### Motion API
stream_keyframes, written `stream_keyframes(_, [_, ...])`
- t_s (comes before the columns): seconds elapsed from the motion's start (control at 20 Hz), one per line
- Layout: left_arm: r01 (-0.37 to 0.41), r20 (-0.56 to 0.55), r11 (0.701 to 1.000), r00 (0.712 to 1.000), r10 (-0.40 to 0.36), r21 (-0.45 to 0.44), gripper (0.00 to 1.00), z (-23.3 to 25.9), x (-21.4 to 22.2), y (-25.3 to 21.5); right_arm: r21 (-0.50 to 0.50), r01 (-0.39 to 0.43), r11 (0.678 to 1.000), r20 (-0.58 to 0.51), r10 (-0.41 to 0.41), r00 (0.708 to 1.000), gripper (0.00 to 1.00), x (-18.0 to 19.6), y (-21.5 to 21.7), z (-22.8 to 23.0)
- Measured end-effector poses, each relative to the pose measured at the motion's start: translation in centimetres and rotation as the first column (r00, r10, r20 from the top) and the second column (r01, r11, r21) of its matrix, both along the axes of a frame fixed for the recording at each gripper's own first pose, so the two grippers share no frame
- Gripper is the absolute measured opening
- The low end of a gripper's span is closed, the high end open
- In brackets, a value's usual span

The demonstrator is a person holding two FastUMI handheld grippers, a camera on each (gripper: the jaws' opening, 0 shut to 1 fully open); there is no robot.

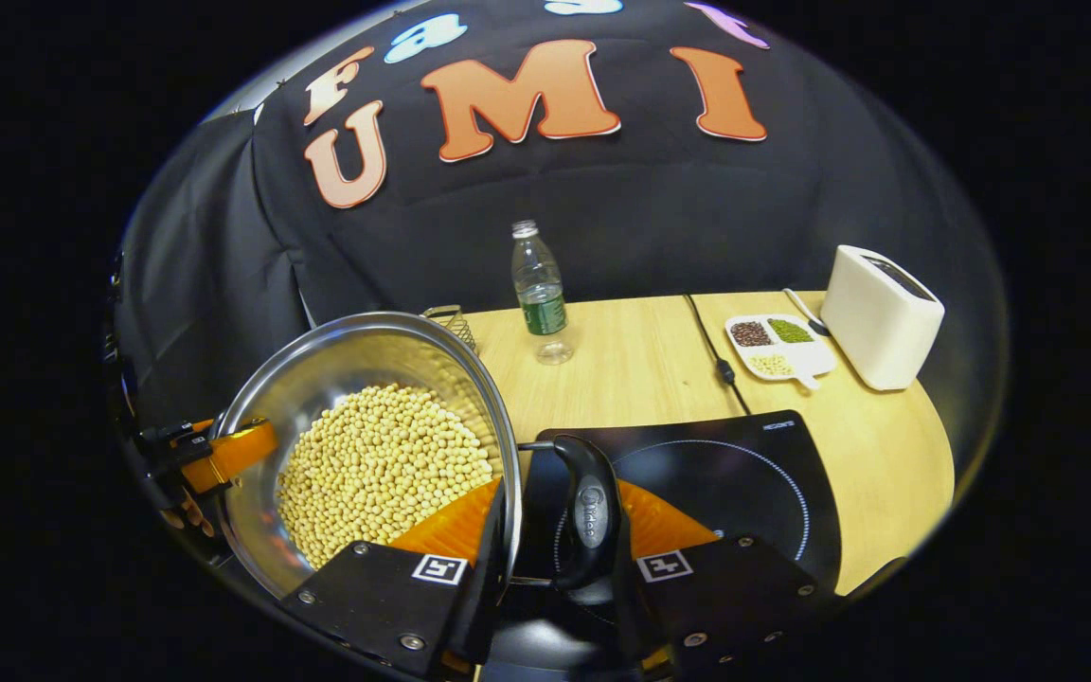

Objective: First push the handle of the pot to place it horizontally, then grasp the pot with both hands and set it on the induction cooktop.

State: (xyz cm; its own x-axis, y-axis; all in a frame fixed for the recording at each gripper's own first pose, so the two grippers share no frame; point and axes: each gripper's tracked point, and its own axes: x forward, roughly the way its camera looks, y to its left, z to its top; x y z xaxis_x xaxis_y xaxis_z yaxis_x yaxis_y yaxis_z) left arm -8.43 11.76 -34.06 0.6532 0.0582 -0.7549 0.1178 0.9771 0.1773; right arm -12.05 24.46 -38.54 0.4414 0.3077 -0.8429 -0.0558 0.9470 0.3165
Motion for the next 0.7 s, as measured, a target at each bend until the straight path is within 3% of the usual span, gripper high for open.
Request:
stream_keyframes(0.05, [0.006,-0.001,1.0,1.0,-0.006,-0.006,0.58,-0.6,0.2,-1.2,-0.007,0.006,1.0,0.003,-0.006,1.0,0.46,0.0,-0.6,0.3])
stream_keyframes(0.1, [0.011,-0.003,1.0,1.0,-0.011,-0.012,0.58,-1.2,0.5,-2.3,-0.012,0.015,1.0,0.003,-0.015,1.0,0.51,0.0,-1.3,0.4])
stream_keyframes(0.2, [0.024,-0.005,1.0,1.0,-0.024,-0.019,0.58,-1.8,0.9,-4.1,-0.021,0.031,0.999,0.002,-0.031,1.0,0.46,-0.4,-2.5,0.8])
stream_keyframes(0.25, [0.034,-0.006,0.999,0.999,-0.034,-0.022,0.58,-1.8,1.0,-5.0,-0.025,0.039,0.999,-0.002,-0.039,0.999,0.51,-0.4,-3.4,0.9])
stream_keyframes(0.4, [0.056,-0.011,0.998,0.998,-0.056,-0.038,0.58,-2.3,1.4,-7.7,-0.044,0.061,0.997,-0.001,-0.061,0.998,0.51,-0.1,-5.9,0.5])
stream_keyframes(0.45, [0.063,-0.012,0.997,0.998,-0.064,-0.044,0.58,-2.4,1.4,-8.4,-0.049,0.069,0.996,-0.002,-0.069,0.998,0.46,0.0,-6.8,0.4])
stream_keyframes(0.5, [0.07,-0.013,0.996,0.997,-0.071,-0.049,0.58,-2.6,1.5,-9.2,-0.055,0.074,0.996,-0.002,-0.075,0.997,0.51,0.1,-7.5,0.4])
stream_keyframes(0.65, [0.092,-0.022,0.994,0.995,-0.094,-0.066,0.58,-3.3,1.7,-11.8,-0.075,0.096,0.993,-0.004,-0.097,0.995,0.51,0.1,-10.0,0.1])
stream_keyframes(0.7, [0.102,-0.027,0.992,0.994,-0.104,-0.071,0.57,-3.5,1.7,-12.7,-0.082,0.104,0.991,-0.007,-0.105,0.994,0.46,-0.1,-10.8,-0.2])
